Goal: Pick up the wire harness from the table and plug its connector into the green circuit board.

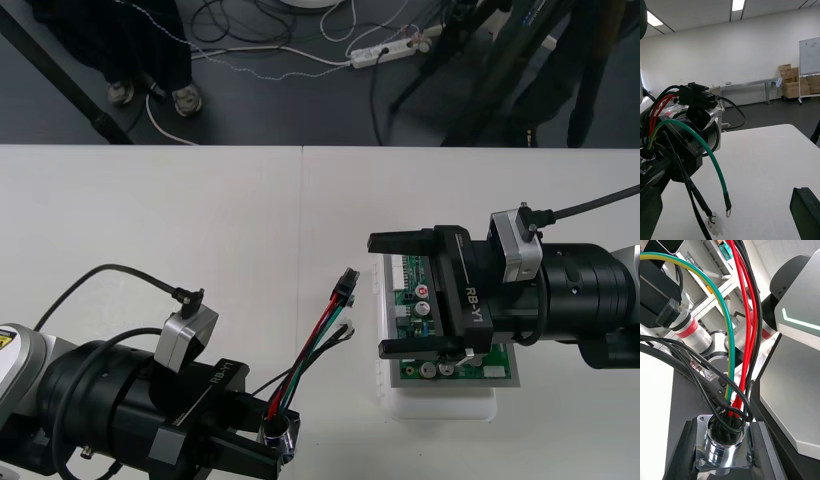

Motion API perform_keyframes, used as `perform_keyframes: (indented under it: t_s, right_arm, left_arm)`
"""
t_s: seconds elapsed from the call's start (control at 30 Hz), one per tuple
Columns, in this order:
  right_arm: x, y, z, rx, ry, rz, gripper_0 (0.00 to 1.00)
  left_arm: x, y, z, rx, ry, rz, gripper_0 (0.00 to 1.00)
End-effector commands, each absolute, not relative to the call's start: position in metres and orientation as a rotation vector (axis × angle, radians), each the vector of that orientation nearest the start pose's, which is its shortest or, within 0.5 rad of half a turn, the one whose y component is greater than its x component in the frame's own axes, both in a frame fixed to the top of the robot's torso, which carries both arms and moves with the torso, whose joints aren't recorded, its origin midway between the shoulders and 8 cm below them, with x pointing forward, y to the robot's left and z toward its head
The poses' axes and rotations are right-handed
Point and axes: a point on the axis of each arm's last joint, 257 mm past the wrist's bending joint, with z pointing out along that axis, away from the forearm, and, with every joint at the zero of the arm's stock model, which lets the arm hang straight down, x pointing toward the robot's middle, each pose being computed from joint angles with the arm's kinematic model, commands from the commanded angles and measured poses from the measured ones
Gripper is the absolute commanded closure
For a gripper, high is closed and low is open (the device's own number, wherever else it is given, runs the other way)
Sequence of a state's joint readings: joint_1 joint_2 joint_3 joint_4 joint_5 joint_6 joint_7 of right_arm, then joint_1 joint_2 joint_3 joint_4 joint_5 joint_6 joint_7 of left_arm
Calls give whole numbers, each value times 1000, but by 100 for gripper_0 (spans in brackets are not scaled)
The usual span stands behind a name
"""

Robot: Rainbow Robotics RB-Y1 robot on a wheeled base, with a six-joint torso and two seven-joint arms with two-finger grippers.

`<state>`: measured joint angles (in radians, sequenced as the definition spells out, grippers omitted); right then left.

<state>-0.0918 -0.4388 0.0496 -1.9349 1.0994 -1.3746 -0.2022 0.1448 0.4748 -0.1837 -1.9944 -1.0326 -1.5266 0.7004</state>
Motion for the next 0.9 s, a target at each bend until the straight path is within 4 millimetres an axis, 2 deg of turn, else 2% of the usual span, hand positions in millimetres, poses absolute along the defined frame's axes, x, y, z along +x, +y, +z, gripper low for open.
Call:
perform_keyframes:
  t_s: [0.03, 0.47, 0.9]
  right_arm:
    - [286, -42, -56, -1303, 982, 1118, 0]
    - [295, -60, -30, -1275, 1037, 1158, 0]
    - [288, -61, -26, -1274, 1022, 1201, 0]
  left_arm:
    - [165, 33, -108, 1119, 1416, -1913, 100]
    - [165, 33, -106, 1105, 1418, -1930, 100]
    - [165, 30, -101, 1089, 1406, -1948, 100]
